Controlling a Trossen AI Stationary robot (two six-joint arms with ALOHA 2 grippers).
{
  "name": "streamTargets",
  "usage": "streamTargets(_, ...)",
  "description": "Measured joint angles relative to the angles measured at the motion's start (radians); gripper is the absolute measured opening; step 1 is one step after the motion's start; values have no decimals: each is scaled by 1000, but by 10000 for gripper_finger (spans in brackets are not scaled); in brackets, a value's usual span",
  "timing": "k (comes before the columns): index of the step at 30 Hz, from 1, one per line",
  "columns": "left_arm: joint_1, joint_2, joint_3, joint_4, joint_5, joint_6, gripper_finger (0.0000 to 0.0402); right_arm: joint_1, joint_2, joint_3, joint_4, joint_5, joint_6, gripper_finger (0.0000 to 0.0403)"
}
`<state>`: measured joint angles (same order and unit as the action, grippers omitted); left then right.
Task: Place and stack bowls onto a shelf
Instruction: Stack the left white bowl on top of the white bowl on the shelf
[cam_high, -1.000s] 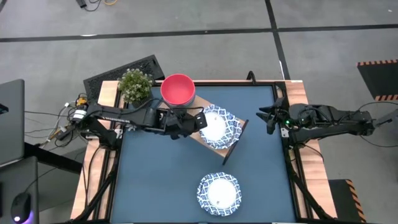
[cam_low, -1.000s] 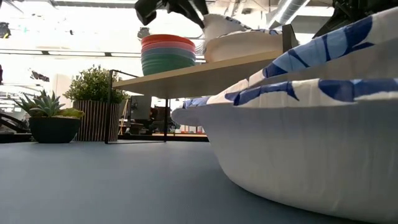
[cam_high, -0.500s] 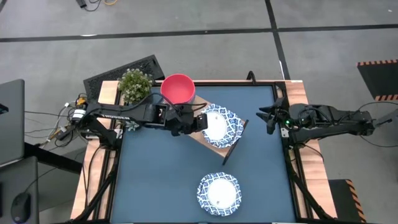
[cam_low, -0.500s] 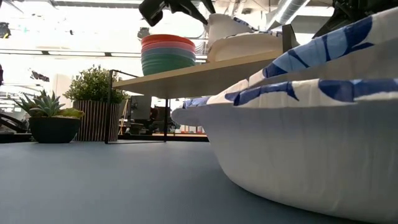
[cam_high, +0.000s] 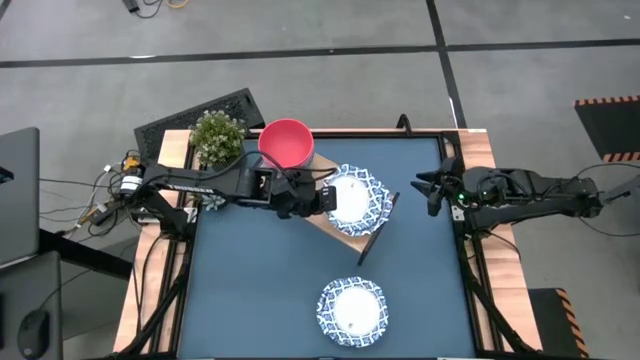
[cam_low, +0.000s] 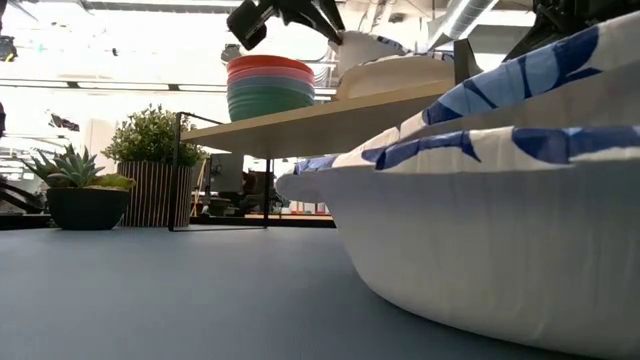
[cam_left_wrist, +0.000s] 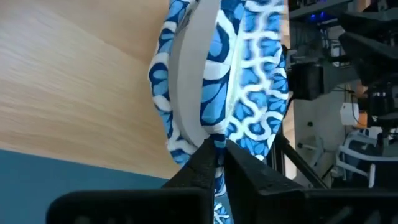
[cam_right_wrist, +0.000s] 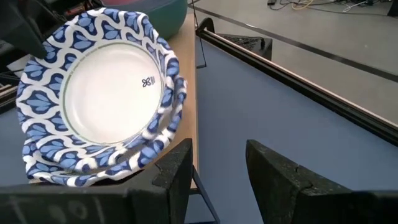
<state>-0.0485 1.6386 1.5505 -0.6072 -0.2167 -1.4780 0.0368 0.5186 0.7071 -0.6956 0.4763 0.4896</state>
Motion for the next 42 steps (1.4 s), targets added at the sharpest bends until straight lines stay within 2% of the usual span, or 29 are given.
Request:
streamTargets(6, 3, -2, 0, 15, -5, -23, 2, 0, 0, 0, 0, 0, 0, 177)
streamTargets(11, 3, -3, 0, 140, 6, -27, 1, 0, 0, 0, 0, -1, 0, 177)
streamTargets(14, 3, -3, 0, 186, 50, -10, 0, 0, 0, 0, 0, -1, 0, 177)
streamTargets(22, 12, -2, 0, 87, 78, 13, 0, 0, 0, 0, 0, -2, 0, 177)
streamTargets(31, 42, -1, 0, 97, 103, 63, 0, 0, 0, 0, 0, -2, 0, 177)
streamTargets(42, 43, 64, 0, 114, 203, 35, 13, 0, -1, 0, -4, -3, 0, 177)
